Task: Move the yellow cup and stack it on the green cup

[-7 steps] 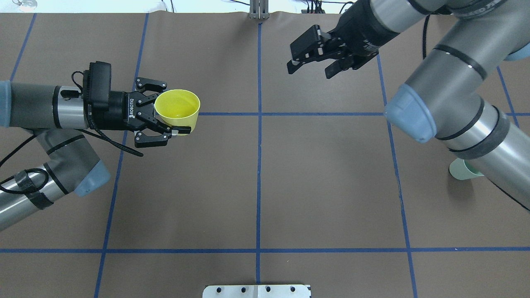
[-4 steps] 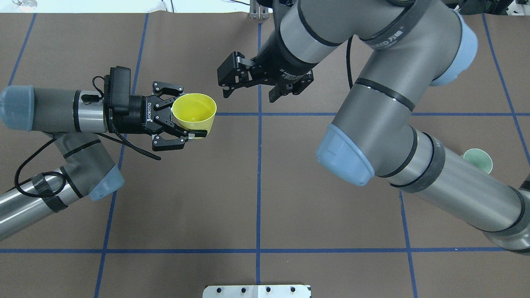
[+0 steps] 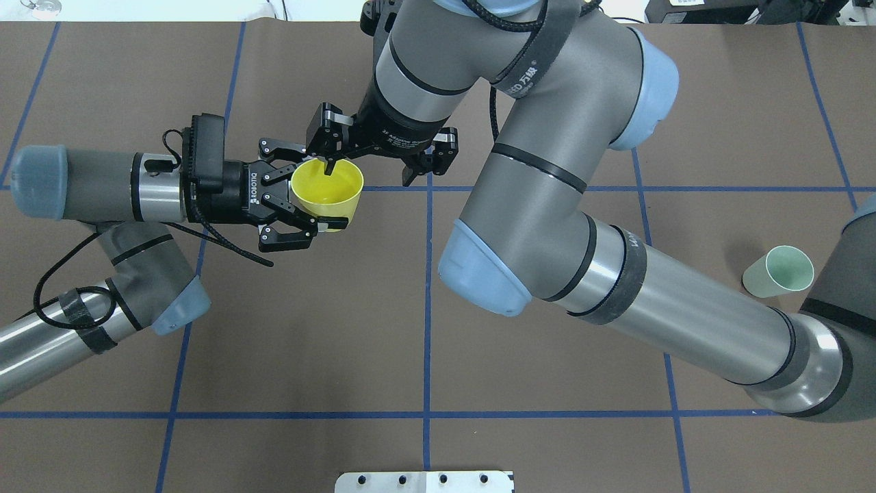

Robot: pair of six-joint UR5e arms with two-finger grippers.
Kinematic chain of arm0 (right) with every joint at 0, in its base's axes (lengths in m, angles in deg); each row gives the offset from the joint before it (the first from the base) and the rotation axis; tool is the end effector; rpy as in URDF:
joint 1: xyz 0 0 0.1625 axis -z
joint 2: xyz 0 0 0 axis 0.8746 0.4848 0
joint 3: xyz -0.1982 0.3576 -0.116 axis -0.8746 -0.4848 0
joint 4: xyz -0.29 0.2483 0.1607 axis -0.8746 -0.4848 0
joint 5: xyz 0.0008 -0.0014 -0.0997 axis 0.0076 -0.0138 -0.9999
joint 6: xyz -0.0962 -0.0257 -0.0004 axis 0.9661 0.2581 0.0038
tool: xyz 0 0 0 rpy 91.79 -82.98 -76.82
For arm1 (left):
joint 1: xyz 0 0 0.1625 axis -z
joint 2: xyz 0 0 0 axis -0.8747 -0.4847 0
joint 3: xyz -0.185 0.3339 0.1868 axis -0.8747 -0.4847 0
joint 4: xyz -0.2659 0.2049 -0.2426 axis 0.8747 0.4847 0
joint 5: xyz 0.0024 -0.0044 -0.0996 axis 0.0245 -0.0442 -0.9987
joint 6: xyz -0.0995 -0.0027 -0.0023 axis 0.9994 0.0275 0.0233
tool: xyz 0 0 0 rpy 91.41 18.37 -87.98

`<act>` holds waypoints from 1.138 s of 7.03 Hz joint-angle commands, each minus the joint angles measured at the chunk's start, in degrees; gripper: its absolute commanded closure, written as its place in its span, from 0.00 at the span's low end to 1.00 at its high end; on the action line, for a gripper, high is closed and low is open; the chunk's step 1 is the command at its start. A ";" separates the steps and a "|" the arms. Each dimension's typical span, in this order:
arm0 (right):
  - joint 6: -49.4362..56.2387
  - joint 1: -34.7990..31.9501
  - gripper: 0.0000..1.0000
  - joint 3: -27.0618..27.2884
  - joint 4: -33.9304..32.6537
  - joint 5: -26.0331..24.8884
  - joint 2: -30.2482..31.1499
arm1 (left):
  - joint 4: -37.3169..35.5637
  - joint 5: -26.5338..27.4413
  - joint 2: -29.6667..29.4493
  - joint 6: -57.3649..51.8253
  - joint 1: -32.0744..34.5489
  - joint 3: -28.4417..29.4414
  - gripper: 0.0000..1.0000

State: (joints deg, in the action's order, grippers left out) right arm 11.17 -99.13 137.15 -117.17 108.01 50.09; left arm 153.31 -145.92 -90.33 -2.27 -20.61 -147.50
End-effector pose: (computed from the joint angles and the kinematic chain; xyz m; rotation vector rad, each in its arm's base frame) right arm -0.4636 -0.4661 0.0067 0.0500 -1.1434 -0.0009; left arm 0.3924 -0.4466 0.2823 1.5461 1.4300 0.8411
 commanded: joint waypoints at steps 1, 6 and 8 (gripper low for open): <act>-1.04 -0.02 0.03 -2.19 -0.03 -0.07 -0.41 | 0.07 1.05 0.04 -0.13 -1.11 0.14 1.00; -0.17 0.95 0.13 -3.88 -0.12 -1.38 -0.42 | 0.16 1.05 0.12 -0.04 -1.28 0.14 1.00; 0.01 1.30 0.16 -3.87 -0.55 -1.38 0.02 | 0.16 1.05 0.12 -0.13 -1.46 0.14 1.00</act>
State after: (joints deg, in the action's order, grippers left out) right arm 11.02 -98.09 133.29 -117.38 106.64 49.84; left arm 153.47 -144.87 -90.22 -2.34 -21.98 -147.35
